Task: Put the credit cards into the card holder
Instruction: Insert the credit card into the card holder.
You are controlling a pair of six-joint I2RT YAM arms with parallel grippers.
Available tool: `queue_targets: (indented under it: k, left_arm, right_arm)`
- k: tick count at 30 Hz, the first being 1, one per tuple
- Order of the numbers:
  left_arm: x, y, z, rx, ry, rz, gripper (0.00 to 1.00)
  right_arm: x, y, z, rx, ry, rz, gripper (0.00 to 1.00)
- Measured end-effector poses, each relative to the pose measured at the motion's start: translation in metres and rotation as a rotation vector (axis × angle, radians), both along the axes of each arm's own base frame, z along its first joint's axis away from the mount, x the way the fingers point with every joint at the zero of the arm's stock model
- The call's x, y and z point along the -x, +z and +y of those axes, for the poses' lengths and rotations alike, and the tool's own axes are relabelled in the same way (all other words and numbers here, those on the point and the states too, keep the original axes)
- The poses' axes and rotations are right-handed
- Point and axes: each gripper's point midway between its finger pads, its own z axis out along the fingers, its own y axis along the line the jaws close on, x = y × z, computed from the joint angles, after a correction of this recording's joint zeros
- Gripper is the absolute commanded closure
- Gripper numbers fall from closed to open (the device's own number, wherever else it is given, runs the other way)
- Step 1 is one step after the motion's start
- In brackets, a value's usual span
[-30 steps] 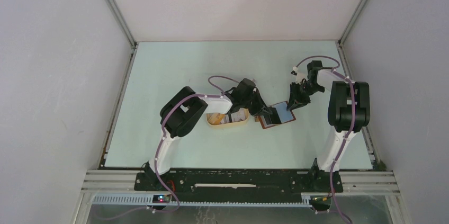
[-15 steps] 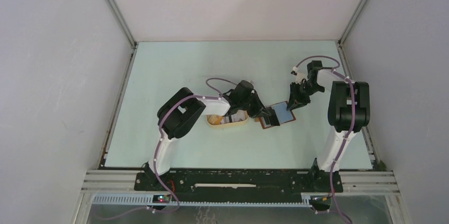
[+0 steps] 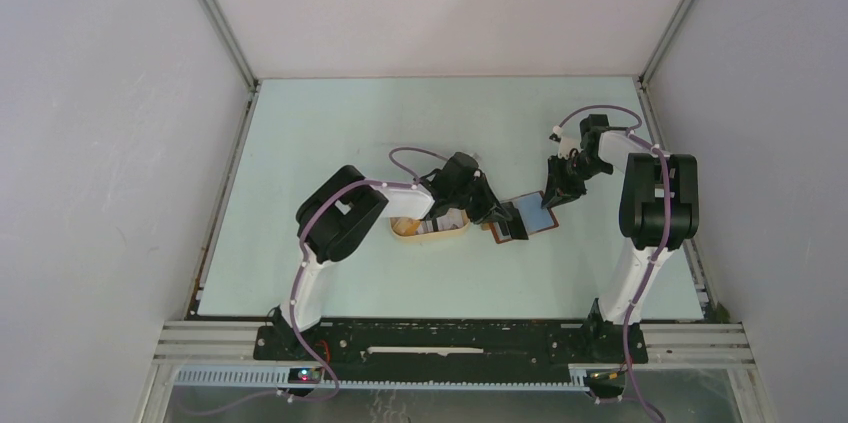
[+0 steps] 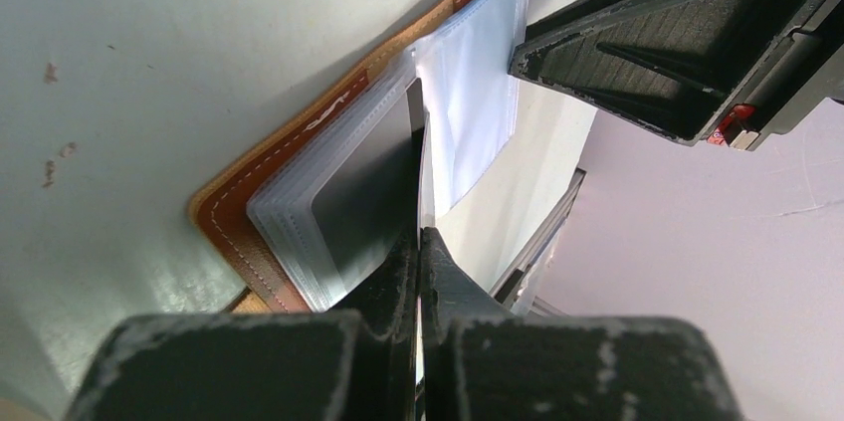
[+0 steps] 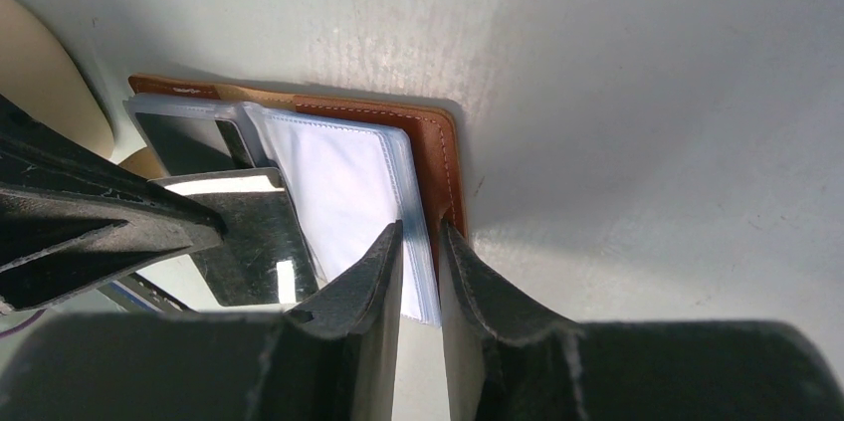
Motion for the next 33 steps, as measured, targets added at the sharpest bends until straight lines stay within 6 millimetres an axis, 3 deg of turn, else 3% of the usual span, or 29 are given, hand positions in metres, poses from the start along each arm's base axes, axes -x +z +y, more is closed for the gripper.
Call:
queue_targets:
  k: [33]
  left_arm:
    - [-0.021, -0.001, 0.001, 0.022, -0.038, -0.047, 1.0]
  right_arm:
    - [0.0, 0.0, 0.0, 0.001, 0.001, 0.0, 0.71]
